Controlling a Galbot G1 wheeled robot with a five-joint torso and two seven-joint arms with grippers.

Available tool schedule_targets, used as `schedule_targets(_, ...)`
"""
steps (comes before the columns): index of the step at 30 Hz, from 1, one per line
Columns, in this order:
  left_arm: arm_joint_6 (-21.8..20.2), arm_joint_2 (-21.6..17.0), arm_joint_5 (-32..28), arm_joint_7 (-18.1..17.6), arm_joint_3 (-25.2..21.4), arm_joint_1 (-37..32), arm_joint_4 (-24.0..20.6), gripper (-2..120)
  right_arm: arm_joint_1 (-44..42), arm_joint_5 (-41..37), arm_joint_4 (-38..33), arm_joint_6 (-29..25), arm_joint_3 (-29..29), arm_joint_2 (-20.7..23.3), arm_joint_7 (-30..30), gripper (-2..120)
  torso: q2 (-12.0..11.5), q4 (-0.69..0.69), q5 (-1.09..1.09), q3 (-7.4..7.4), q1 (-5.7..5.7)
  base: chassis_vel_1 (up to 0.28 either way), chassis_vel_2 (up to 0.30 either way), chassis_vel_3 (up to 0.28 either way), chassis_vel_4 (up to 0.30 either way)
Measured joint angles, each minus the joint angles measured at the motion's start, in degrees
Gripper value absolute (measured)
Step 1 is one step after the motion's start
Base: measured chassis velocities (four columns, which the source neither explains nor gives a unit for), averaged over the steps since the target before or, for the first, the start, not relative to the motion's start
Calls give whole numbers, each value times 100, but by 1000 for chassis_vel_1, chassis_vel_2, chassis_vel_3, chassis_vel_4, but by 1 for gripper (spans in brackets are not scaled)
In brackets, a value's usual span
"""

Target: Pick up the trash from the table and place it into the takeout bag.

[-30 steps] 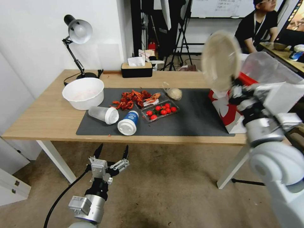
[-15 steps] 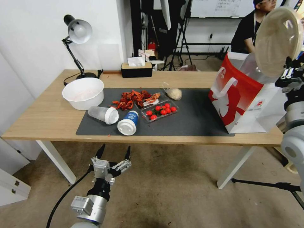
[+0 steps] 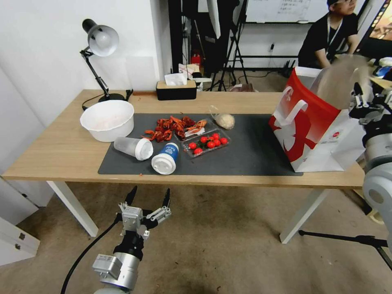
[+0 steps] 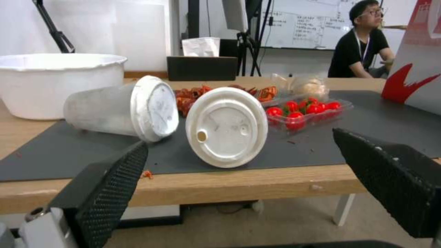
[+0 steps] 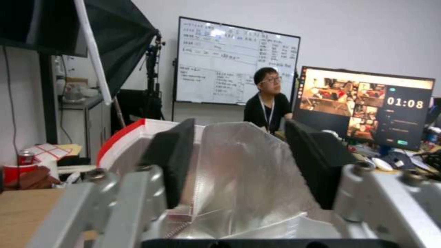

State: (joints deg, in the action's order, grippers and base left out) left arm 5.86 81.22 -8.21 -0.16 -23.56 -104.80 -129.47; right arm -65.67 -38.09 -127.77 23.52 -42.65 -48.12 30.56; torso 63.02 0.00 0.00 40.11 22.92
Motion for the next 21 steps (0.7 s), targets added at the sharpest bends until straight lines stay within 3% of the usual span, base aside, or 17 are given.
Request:
schedule_targets(6, -5, -7, -1, 0, -12, 5, -16, 100, 3, -7, -1, -92, 58, -12, -75, 75, 0, 0, 0, 0, 0, 0, 0, 0, 0)
schedule_targets(9, -6, -12, -16, -2, -17, 16, -16, 100, -10, -111, -47, -410, 106, -10, -313, 87, 0, 0, 0, 0, 0, 0, 0, 0, 0)
schedule_targets(11, -6, -12, -16, -2, -17, 16, -16, 100, -10, -111, -47, -410, 106, -10, -313, 87, 0, 0, 0, 0, 0, 0, 0, 0, 0)
schedule_targets(12, -6, -12, -25, -3, -19, 21, -14, 100, -86, -361, -214, -658, 169, -45, -631, 96, 0, 1, -1, 0, 0, 0, 0, 0, 0)
schedule_targets(17, -2, -14, -48, -5, -42, 25, -4, 100, -544, -768, -623, -997, 405, -347, -1567, 100, 0, 0, 0, 0, 0, 0, 0, 0, 0)
schedule_targets(21, 20, -48, -98, -4, -78, 20, 7, 100, -1229, -402, -723, -1238, 467, -644, -2068, 100, 0, -1, 2, 0, 0, 0, 0, 0, 0)
